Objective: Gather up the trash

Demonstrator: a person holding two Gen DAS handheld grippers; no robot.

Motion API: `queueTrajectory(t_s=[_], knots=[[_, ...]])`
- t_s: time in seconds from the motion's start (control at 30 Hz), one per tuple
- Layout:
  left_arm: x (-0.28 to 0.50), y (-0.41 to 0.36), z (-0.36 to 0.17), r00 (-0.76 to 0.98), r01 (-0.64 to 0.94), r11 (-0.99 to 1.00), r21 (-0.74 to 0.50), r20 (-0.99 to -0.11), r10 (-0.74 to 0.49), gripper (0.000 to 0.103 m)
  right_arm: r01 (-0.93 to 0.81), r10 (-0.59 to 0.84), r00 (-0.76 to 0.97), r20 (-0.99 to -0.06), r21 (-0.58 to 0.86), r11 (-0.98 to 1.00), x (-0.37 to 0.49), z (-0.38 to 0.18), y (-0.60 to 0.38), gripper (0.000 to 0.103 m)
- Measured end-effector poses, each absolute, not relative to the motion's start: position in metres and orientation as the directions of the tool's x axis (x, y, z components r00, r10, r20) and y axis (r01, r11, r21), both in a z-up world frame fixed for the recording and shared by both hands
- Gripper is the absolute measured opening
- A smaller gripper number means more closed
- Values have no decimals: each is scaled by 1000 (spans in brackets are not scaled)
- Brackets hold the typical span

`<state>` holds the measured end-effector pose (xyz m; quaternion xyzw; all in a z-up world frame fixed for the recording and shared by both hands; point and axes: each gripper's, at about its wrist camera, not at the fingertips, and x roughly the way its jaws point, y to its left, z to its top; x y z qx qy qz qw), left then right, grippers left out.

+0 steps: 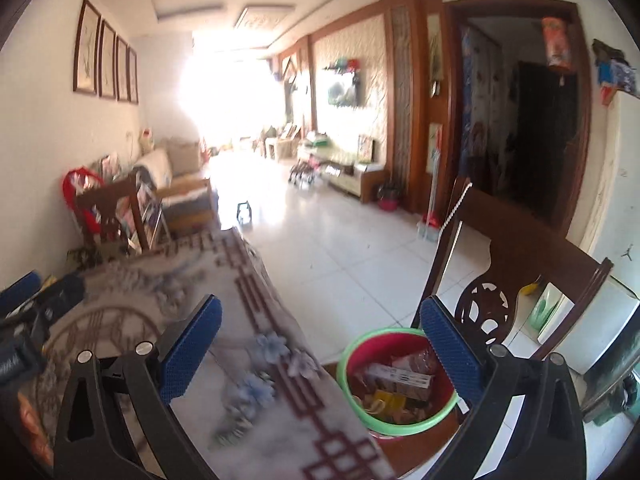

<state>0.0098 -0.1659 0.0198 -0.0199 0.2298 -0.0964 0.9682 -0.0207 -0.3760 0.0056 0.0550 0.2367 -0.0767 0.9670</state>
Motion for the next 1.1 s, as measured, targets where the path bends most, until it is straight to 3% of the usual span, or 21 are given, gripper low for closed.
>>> queueTrajectory(t_s=[0.23, 0.4, 0.57, 0.73, 1.1], knots=[[-17, -109, 25, 922, 39, 997, -68, -382, -62, 98, 144, -37, 903, -428, 219, 965, -31, 5, -351, 96], [-30, -85, 23, 919, 5, 998, -67, -393, -31, 98, 210, -137, 921, -366, 168, 963, -50, 18, -333, 96], [-35, -68, 23, 915, 8, 996, -91, -402, -44, 98, 169, -125, 944, -307, 122, 978, -68, 23, -313, 96], [-39, -55, 23, 909, 12, 992, -125, -412, -63, 98, 153, -130, 937, -325, 46, 987, -73, 22, -295, 96], [-38, -46, 27, 905, 8, 990, -138, -420, -66, 98, 159, -131, 912, -388, 40, 986, -74, 13, -287, 96]])
